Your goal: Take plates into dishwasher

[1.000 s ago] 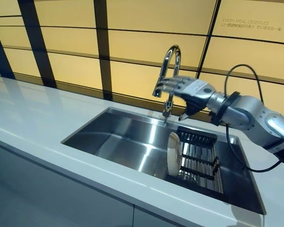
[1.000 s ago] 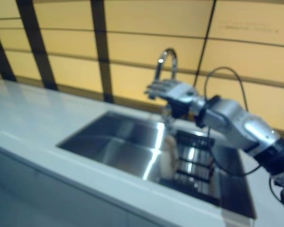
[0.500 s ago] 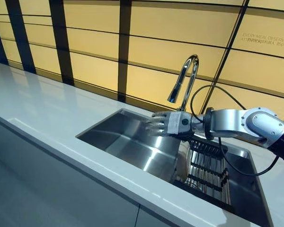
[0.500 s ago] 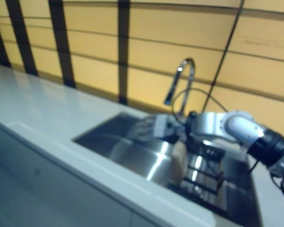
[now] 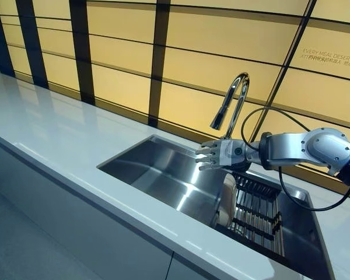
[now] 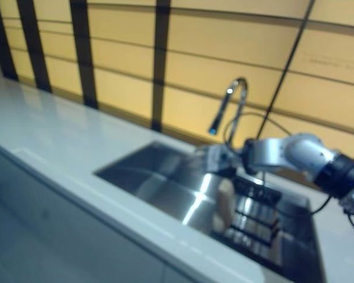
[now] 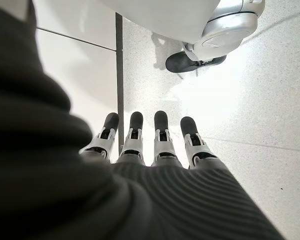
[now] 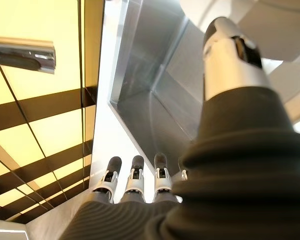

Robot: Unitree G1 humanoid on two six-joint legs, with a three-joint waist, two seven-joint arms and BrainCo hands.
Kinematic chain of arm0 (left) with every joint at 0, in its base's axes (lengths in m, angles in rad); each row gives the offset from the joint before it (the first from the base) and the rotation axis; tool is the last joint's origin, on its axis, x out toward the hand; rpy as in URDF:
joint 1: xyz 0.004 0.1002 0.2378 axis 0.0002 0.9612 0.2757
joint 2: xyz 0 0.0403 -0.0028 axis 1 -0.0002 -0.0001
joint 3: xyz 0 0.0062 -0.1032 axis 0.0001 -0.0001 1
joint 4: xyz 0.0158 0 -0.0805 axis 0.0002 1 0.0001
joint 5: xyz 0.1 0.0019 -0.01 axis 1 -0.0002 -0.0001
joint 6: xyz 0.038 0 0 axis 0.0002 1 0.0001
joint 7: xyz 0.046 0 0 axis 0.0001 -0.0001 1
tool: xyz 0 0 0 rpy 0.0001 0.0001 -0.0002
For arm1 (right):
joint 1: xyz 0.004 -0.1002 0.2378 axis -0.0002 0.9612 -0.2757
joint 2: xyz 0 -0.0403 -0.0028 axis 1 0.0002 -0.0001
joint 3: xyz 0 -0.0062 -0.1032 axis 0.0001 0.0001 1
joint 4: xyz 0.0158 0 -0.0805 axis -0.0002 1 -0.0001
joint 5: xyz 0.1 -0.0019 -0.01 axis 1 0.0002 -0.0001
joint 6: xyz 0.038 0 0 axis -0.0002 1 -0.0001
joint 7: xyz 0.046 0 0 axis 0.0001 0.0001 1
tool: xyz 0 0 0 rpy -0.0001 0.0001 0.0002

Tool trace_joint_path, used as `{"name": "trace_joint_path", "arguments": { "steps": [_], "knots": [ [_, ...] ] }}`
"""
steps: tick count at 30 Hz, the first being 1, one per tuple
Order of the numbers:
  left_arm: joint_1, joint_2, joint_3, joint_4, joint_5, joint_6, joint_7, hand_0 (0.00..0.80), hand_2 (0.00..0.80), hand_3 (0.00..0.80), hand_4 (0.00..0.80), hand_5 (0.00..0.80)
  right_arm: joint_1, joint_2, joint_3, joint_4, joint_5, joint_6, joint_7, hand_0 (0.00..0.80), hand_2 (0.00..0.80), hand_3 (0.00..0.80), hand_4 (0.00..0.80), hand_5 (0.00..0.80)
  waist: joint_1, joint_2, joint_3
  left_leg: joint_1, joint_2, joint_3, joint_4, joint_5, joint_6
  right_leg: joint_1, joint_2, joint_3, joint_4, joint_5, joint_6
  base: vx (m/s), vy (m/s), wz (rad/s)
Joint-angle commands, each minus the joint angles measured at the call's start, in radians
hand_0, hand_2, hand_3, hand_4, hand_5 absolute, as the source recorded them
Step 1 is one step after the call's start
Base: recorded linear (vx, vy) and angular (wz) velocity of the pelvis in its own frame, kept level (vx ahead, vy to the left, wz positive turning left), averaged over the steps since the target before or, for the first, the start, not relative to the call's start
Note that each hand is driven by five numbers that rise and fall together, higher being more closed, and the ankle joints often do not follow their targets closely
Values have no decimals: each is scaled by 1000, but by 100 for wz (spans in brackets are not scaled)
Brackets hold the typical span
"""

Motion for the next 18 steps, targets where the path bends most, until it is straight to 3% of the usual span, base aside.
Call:
{"name": "trace_joint_path", "arguments": {
  "steps": [1,18],
  "knots": [
    [-9,28,-15,1,-8,-12,-2,0,0,0,0,0,-135,-74,66,85,5,12,-13,0,0,0,0,0,36,-35,-10,-70,6,33,-34,62,-19,132,-12,-25,3,-141,75,0,0,0],
    [-17,30,-17,-8,-2,-10,-9,0,0,0,0,0,-56,-11,55,100,150,12,191,0,0,0,0,0,48,-37,-3,-67,10,33,-34,61,-18,142,-18,-38,6,-148,74,0,0,0]
  ]
}}
